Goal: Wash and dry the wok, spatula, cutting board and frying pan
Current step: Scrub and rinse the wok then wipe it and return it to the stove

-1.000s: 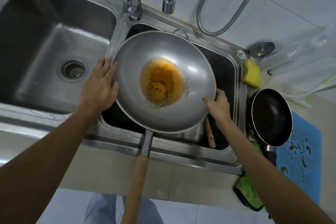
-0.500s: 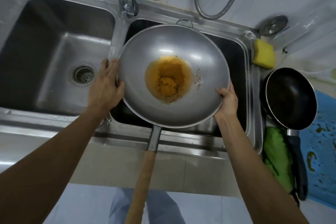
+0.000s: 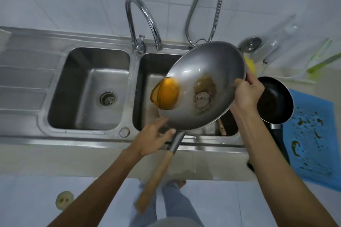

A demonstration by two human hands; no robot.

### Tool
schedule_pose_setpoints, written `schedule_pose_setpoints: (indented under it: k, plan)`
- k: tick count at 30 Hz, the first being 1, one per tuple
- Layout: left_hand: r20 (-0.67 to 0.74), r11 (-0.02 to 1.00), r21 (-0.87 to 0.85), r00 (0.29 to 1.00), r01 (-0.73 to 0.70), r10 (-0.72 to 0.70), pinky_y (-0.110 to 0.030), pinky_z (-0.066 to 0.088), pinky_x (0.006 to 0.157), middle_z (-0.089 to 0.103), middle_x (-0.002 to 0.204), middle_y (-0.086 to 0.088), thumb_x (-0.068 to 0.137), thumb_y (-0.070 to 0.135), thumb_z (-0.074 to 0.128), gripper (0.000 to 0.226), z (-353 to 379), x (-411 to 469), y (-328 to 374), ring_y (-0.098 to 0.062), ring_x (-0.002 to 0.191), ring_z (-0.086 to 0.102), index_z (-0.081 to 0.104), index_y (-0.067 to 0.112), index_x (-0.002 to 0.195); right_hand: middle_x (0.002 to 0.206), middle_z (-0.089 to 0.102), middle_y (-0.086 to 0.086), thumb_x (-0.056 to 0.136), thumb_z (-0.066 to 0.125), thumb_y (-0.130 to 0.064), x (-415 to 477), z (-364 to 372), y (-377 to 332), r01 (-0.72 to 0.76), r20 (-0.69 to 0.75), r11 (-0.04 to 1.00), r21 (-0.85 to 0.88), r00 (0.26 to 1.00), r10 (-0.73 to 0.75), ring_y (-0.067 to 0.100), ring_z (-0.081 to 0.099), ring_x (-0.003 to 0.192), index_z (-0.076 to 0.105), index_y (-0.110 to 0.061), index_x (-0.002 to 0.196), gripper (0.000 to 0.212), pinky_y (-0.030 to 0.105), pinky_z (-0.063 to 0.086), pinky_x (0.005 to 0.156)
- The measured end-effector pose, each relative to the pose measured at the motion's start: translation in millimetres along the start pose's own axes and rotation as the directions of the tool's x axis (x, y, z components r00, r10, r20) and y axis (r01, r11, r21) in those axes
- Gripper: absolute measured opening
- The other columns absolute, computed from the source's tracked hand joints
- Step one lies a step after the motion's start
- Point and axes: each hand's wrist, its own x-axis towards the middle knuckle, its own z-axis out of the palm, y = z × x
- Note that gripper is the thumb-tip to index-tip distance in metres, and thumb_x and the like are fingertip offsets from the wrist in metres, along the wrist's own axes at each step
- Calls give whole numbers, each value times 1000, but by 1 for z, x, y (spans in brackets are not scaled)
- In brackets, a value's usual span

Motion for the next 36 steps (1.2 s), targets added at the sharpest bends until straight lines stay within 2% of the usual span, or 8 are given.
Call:
schedule_pose_setpoints:
  k: [4, 11, 17, 21, 25, 29, 32, 36]
  plan:
    - [157, 996, 76, 987, -42, 29, -32, 38, 114, 38, 154, 16, 80, 77, 57, 87, 11, -16, 26, -8, 138, 40, 27, 39, 153, 110, 75, 6, 73, 44, 19, -24, 38, -16, 82, -125, 989, -123, 987, -97, 21, 71, 100, 69, -7, 126, 64, 39, 57, 96]
    - [128, 977, 162, 985, -139, 119, -39, 39, 111, 51, 146, -15, 92, 5, 56, 60, -25, -9, 32, -31, 132, 50, 42, 10, 150, 103, 73, 1, 74, 43, 9, -46, 86, -35, 139, -171, 928, -346, 963, -208, 24, 69, 101, 70, -20, 112, 54, 43, 54, 97]
    - [204, 966, 109, 956, -234, 209, -38, 52, 84, 64, 106, -16, 88, 4, 57, 35, -59, -16, 39, -30, 94, 61, 58, 8, 123, 132, 57, 17, 86, 49, 2, -46, 108, -60, 203, 95, 593, -779, 973, -209, 35, 51, 126, 52, -3, 132, 46, 54, 43, 105]
    - [272, 951, 139, 934, -278, 233, -43, 53, 73, 64, 94, -8, 86, 8, 59, 26, -87, -19, 33, -24, 80, 62, 57, 15, 111, 132, 56, 20, 83, 53, -8, -37, 107, -73, 218, 204, 424, -879, 976, -79, 38, 51, 126, 50, 3, 127, 46, 48, 46, 102]
    - [347, 896, 254, 899, -363, 266, -45, 52, 72, 66, 95, -8, 88, 11, 59, 23, -114, -22, 14, -22, 78, 61, 56, 10, 110, 110, 65, 9, 82, 63, -17, -34, 81, -75, 133, 150, 589, -797, 988, -21, 28, 61, 108, 60, -14, 107, 25, 35, 50, 88]
    - [407, 793, 400, 864, -460, 296, -39, 53, 79, 64, 116, -6, 91, 21, 50, 38, -143, -23, -10, -26, 99, 64, 48, 16, 129, 99, 63, 8, 85, 69, -20, -11, 36, -78, -134, 17, 736, -663, 981, 194, 28, 62, 89, 61, -14, 108, 25, 43, 56, 77]
    - [476, 735, 417, 818, -534, 323, -42, 53, 77, 59, 119, 1, 86, 17, 43, 41, -160, -20, -24, -26, 100, 63, 48, 25, 125, 102, 61, 13, 91, 68, -23, 4, 2, -70, -324, 4, 691, -646, 904, 428, 29, 62, 82, 62, -10, 108, 22, 40, 57, 58]
    - [529, 600, 496, 766, -628, 365, -46, 53, 94, 57, 135, 2, 85, 2, 44, 53, -180, 5, -47, -24, 133, 50, 50, 21, 134, 97, 74, 13, 94, 68, -21, 12, -30, -32, -442, -13, 639, -630, 828, 560, 27, 71, 76, 66, -1, 119, 32, 35, 57, 58]
